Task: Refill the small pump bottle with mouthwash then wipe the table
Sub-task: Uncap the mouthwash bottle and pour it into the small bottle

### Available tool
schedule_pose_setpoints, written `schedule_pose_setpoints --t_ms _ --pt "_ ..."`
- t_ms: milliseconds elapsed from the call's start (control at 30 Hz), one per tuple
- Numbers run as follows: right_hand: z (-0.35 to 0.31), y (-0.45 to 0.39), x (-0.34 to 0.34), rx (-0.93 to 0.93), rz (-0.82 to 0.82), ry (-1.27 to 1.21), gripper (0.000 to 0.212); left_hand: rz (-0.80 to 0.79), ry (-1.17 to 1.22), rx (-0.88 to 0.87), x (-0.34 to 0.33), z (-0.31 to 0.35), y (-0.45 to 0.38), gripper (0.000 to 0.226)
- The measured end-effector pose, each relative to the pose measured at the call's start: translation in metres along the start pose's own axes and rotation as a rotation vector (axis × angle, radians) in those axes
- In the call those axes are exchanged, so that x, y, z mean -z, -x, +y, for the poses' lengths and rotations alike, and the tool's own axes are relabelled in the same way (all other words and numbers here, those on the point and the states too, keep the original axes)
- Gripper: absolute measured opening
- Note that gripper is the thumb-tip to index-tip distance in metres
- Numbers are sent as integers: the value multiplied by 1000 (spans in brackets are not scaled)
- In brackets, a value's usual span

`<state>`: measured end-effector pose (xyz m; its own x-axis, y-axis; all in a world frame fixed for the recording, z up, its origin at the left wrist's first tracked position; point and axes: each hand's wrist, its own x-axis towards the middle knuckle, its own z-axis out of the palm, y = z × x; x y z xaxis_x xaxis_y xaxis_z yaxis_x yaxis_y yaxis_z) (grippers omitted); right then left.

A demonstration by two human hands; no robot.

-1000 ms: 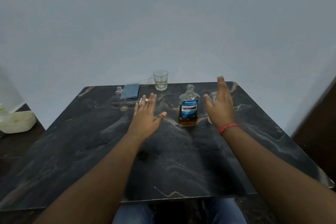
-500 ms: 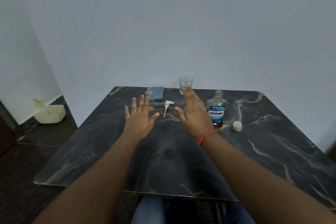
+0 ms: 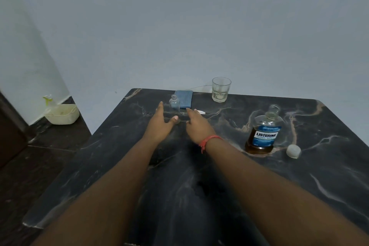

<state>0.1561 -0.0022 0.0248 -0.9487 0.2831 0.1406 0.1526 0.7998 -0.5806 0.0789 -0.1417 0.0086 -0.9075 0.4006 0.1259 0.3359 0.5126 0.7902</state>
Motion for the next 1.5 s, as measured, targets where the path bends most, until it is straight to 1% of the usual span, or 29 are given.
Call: schedule_pose_setpoints --t_ms 100,167,267,333,400,567,700,867,967,1100,1233,1367,1500 --pt "-1 -18 -8 -33 -34 -37 58 0 53 -23 0 0 -12 73" --pt "-1 -27 -13 -43 -52 -50 63 -25 154 -54 -2 0 -17 61" --pt "1 -33 -18 -53 -59 -52 63 -80 323 -53 -3 -3 -21 55" --pt "2 -33 -20 -46 -52 -48 63 -63 364 -28 -3 -4 -23 57" --pt "1 -32 -19 -37 -45 -58 63 -37 359 -2 -2 -4 -22 60" --pt "-2 -15 -13 5 -35 -49 57 14 344 -12 -2 -4 -10 43" --pt "-3 15 -7 28 1 -48 54 20 313 -25 -2 -4 15 36" --pt "0 61 -2 75 38 -41 49 22 264 -55 -6 5 55 40" --pt "4 90 4 102 80 -79 46 4 249 -89 -12 14 77 39" --pt "16 118 14 69 106 -115 44 -21 234 -132 -25 27 99 36" --pt "31 136 27 37 117 -112 48 -63 250 -170 -42 43 110 38" --pt "46 143 39 3 122 -108 48 -85 271 -163 -58 58 110 38" --pt "62 141 46 -6 137 -147 42 -85 253 -159 -69 67 104 33"
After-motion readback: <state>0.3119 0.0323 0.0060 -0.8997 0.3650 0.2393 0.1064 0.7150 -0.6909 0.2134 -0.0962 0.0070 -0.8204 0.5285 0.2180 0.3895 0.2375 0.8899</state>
